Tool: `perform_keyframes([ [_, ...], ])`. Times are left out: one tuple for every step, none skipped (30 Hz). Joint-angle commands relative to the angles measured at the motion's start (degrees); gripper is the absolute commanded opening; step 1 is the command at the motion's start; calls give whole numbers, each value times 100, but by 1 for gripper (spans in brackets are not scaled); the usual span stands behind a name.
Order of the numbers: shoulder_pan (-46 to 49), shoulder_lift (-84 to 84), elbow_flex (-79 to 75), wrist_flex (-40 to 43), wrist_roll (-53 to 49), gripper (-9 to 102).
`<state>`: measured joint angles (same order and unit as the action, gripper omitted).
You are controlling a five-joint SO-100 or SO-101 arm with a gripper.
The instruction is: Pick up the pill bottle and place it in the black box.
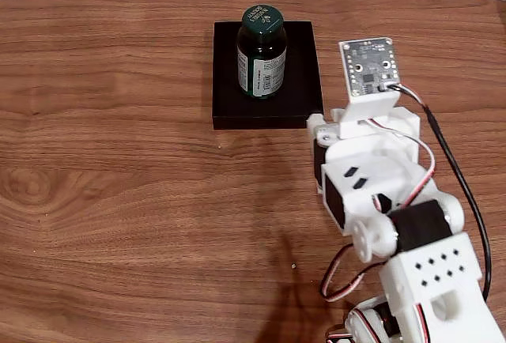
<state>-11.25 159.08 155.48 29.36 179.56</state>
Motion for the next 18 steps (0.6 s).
perform_keyframes([
  [97, 747, -123, 387, 9, 0],
  [114, 905, -44, 510, 18, 0],
  [132, 1063, 35, 598, 18, 0],
  [141, 1187, 105, 668, 9, 0],
  [167, 1292, 176, 738, 9, 0],
  [185, 1371, 229, 809, 9, 0],
  [211, 1441, 308, 870, 18, 0],
  [246, 1547, 431, 879, 35, 0],
  [272, 1670, 571, 861, 79, 0],
  [299, 1793, 747, 817, 114, 0],
  [325, 1942, 905, 800, 132, 0],
  [352, 2074, 1055, 800, 149, 0],
  [378, 2188, 1195, 800, 185, 0],
  [404, 2294, 1318, 800, 193, 0],
  [431, 2426, 1441, 800, 202, 0],
  [457, 2558, 1573, 800, 211, 0],
  [483, 2619, 1652, 800, 229, 0],
  [501, 2628, 1714, 800, 229, 0],
])
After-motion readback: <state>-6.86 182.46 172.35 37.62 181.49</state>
